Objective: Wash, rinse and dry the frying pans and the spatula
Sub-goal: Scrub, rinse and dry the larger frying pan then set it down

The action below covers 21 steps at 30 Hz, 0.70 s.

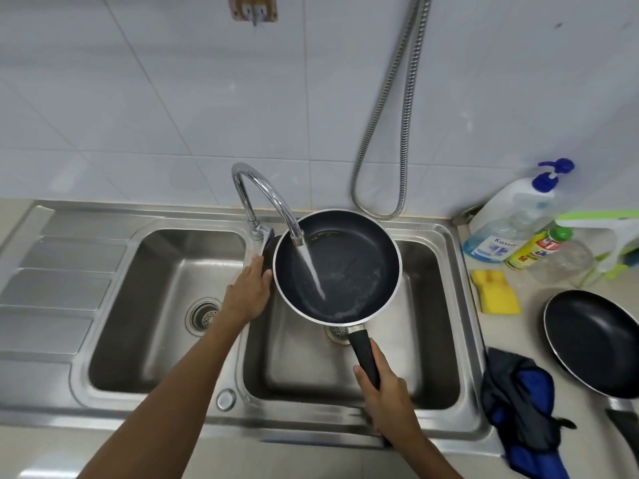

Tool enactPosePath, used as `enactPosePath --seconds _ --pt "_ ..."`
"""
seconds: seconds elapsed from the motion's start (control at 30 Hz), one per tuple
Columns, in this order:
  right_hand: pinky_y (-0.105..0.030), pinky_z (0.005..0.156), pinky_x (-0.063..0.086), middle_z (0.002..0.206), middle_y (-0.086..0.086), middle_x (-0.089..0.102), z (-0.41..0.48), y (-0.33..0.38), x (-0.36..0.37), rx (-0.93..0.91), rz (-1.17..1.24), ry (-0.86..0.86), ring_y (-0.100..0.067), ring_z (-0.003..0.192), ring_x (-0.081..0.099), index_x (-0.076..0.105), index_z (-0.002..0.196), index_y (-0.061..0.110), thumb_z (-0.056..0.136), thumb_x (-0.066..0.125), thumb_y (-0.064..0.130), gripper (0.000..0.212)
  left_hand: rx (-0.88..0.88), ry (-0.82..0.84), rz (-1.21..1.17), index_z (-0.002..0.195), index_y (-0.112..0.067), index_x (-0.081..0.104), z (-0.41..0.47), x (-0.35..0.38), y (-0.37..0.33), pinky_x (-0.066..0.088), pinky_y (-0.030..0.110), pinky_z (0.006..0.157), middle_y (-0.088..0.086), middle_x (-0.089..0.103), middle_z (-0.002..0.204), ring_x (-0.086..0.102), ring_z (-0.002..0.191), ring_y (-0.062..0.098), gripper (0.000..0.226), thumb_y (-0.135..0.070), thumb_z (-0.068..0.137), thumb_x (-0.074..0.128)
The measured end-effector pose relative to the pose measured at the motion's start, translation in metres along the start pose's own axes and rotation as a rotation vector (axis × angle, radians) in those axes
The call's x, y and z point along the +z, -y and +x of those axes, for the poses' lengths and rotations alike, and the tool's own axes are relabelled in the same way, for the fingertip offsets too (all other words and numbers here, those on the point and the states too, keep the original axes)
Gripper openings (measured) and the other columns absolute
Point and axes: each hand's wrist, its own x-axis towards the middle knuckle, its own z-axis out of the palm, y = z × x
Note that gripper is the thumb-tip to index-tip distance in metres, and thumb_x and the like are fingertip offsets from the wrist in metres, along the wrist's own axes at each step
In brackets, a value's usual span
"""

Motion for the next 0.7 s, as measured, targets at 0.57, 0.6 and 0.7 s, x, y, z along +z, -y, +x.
enactPosePath --seconds 0.57,0.6,0.7 --pt "-0.024 0.075 0.058 0.113 0.005 0.071 -0.033 -0.004 -0.014 0.006 -0.037 0.056 -0.008 0.086 0.071 0.023 0.153 0.052 0.100 0.055 0.035 0.064 -0.784 0.619 -1.335 0.123 -0.009 0.064 -0.148 0.119 -0.151 0.060 0.033 0.069 0.009 0.079 0.100 0.074 0.084 0.022 0.052 -0.046 0.088 0.075" --pt "-0.026 0.078 0.058 0.115 0.002 0.072 -0.037 -0.009 -0.017 0.018 -0.050 0.051 -0.008 0.088 0.071 0.023 0.153 0.052 0.100 0.054 0.036 0.064 -0.790 0.617 -1.349 0.124 -0.005 0.062 -0.152 0.123 -0.159 0.060 0.031 0.064 0.012 0.079 0.098 0.075 0.078 0.021 0.049 -0.039 0.091 0.074" --pt "-0.019 0.071 0.056 0.102 0.007 0.073 -0.046 -0.018 -0.029 0.024 -0.033 0.040 -0.001 0.082 0.070 0.018 0.151 0.058 0.102 0.051 0.035 0.064 -0.713 0.575 -1.202 0.104 -0.002 0.067 -0.164 0.138 -0.170 0.059 0.030 0.070 0.011 0.080 0.093 0.075 0.072 0.019 0.038 -0.039 0.095 0.069"
